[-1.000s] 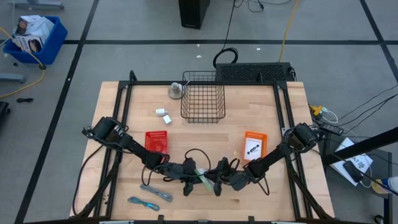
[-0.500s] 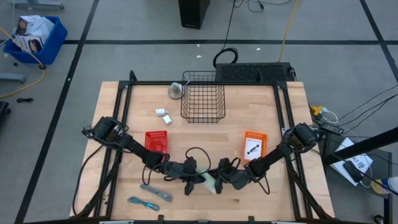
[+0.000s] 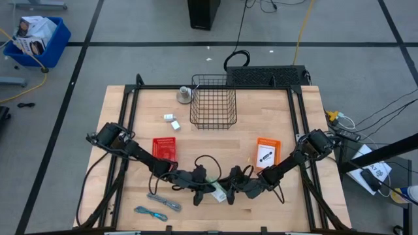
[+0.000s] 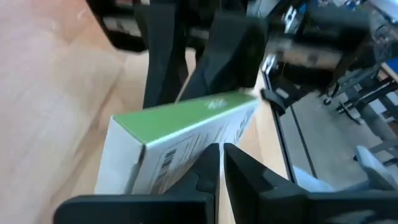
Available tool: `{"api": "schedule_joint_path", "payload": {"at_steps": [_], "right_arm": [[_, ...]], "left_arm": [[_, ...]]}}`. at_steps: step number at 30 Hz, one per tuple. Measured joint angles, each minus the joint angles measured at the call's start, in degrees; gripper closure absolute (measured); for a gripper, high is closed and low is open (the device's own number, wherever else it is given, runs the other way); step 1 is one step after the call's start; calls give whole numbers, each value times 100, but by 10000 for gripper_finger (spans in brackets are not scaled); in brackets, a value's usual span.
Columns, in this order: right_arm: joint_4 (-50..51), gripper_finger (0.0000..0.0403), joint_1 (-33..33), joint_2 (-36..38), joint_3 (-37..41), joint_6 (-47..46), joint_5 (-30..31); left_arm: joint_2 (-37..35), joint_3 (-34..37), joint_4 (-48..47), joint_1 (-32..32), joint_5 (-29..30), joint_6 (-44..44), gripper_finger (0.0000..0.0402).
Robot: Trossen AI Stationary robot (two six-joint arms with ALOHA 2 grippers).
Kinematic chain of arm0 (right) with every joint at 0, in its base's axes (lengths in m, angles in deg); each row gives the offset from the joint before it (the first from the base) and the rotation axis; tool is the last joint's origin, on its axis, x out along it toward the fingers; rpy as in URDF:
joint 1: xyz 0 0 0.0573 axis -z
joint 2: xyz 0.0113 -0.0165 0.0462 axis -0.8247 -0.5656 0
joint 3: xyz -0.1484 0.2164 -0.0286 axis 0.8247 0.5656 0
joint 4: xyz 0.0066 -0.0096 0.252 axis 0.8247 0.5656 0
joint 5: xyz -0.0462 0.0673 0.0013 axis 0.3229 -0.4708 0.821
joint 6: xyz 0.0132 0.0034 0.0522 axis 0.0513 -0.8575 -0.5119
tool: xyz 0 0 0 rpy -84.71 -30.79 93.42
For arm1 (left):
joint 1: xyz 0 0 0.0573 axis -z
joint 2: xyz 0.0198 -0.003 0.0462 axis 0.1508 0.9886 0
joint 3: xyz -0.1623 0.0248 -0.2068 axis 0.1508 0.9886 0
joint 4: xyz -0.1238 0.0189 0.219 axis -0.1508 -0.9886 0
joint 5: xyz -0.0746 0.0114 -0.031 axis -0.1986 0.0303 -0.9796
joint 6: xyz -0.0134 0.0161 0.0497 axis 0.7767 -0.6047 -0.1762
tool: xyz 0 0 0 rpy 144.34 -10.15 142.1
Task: Pick and place items into bin
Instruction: Put the card reader box into the orange bin
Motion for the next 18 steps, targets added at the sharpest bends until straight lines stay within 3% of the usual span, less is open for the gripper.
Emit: {"api": "schedule_joint_path", "payload": {"at_steps": [8, 18], "right_arm": [[-453, 355, 0, 2, 0, 290, -96], [-239, 355, 20, 2, 2, 299, -48]], "left_arm": [[9, 12, -92, 140, -18, -44, 371], [20, 22, -143, 51, 135, -5, 371]]}}
